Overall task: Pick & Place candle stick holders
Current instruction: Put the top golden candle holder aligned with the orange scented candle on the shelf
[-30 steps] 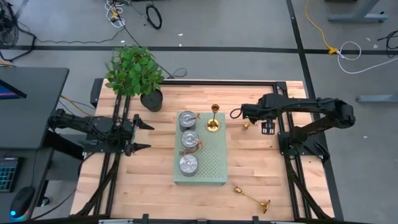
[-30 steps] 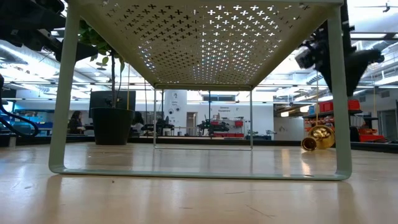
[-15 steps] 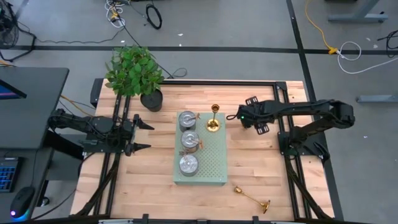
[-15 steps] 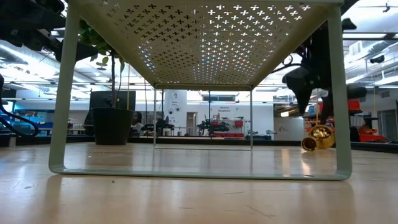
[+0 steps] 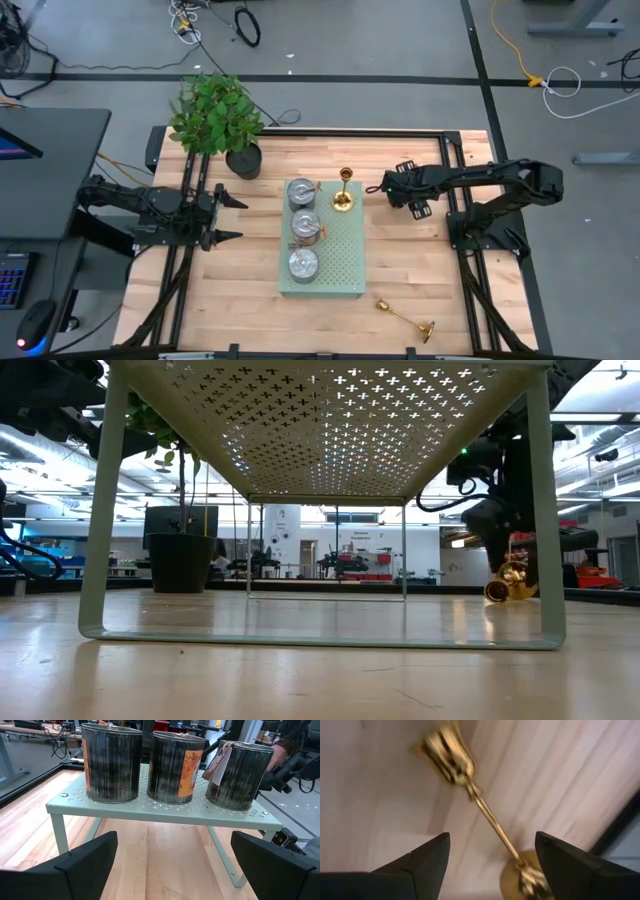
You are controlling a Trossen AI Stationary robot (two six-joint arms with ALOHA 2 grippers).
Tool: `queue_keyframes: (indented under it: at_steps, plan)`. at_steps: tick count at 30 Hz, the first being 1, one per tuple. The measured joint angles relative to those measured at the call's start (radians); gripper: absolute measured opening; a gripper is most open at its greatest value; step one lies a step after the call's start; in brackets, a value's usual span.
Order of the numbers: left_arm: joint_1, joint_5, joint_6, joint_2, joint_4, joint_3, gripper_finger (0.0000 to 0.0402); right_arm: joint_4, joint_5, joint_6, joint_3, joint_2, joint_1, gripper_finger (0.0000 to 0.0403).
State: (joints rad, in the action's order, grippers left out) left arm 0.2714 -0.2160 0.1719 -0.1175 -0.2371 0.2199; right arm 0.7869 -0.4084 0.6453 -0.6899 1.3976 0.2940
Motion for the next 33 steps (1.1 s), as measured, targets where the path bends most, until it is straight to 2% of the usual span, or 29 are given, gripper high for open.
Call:
queue_keyframes:
  at_steps: [3, 8, 16, 22, 30, 33]
  plan:
    - [0.000, 0.000, 0.000, 0.000, 0.000, 0.000, 0.0399, -0.015, 0.040, 0.011, 0.000, 0.010, 0.012, 0.0294]
    - [0.000, 0.000, 0.000, 0.000, 0.000, 0.000, 0.0399, -0.066, 0.044, 0.053, 0.000, 0.055, 0.041, 0.0290]
    - [0.000, 0.000, 0.000, 0.000, 0.000, 0.000, 0.0399, -0.110, 0.050, 0.113, -0.005, 0.144, 0.083, 0.0249]
    - [0.000, 0.000, 0.000, 0.000, 0.000, 0.000, 0.0399, -0.113, 0.050, 0.127, -0.003, 0.152, 0.102, 0.0176]
    - [0.000, 0.000, 0.000, 0.000, 0.000, 0.000, 0.0399, -0.107, 0.051, 0.114, 0.001, 0.156, 0.113, 0.0022]
    - [0.000, 0.000, 0.000, 0.000, 0.000, 0.000, 0.0399, -0.103, 0.047, 0.081, 0.001, 0.156, 0.114, 0.0015]
